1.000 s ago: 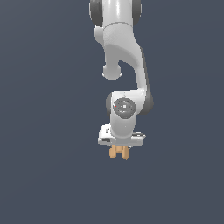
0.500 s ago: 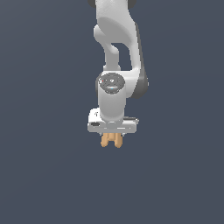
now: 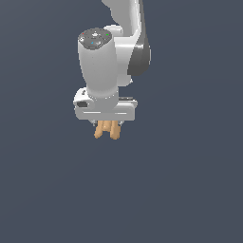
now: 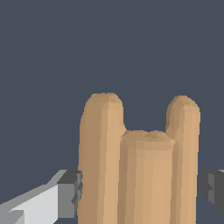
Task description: Pick up the object and move it to a goal position.
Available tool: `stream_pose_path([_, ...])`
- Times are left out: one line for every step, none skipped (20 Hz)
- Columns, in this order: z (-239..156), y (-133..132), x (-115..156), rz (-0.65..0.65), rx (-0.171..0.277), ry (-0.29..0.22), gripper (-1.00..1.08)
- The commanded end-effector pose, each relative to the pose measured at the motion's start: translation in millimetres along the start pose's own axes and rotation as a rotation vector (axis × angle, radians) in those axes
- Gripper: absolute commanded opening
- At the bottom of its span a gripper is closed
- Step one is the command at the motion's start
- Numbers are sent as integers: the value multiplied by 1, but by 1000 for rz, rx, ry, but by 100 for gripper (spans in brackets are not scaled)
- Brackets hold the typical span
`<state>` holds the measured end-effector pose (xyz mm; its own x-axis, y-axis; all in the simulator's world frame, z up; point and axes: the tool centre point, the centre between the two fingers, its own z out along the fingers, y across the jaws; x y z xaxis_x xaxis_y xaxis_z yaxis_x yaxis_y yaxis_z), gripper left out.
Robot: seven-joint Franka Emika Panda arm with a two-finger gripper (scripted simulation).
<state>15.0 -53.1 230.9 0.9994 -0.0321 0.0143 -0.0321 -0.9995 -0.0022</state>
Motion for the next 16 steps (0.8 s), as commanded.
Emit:
stream_pose_path([-26, 14, -10, -1, 1, -1, -100])
stream_pose_path([-37, 20, -14, -1, 1, -2, -100])
stream_pose_path([-47, 26, -18, -1, 1, -2, -100])
stream_pose_path([-57, 31, -22, -1, 1, -3, -100])
stream_pose_path([-68, 37, -25, -1, 1, -4, -100])
stream_pose_path([-79, 43, -29, -1, 1, -4, -100])
stream_pose_path([-89, 48, -33, -1, 1, -5, -100])
stream_pose_path([-99, 54, -36, -1, 1, -5, -100])
stream_pose_path([-110, 59, -40, -1, 1, -5, -100])
stream_pose_path([-120, 65, -43, -2, 1, -6, -100])
stream_pose_path([-130, 71, -47, -2, 1, -7, -100])
stream_pose_path([-140, 76, -50, -2, 1, -7, -100])
stream_pose_path([-150, 82, -54, -2, 1, -8, -100])
stream_pose_path([-161, 87, -57, -2, 1, -8, -100])
stream_pose_path([-171, 93, -60, -2, 1, -8, -100])
stream_pose_path([-180, 98, -63, -2, 1, -9, -100])
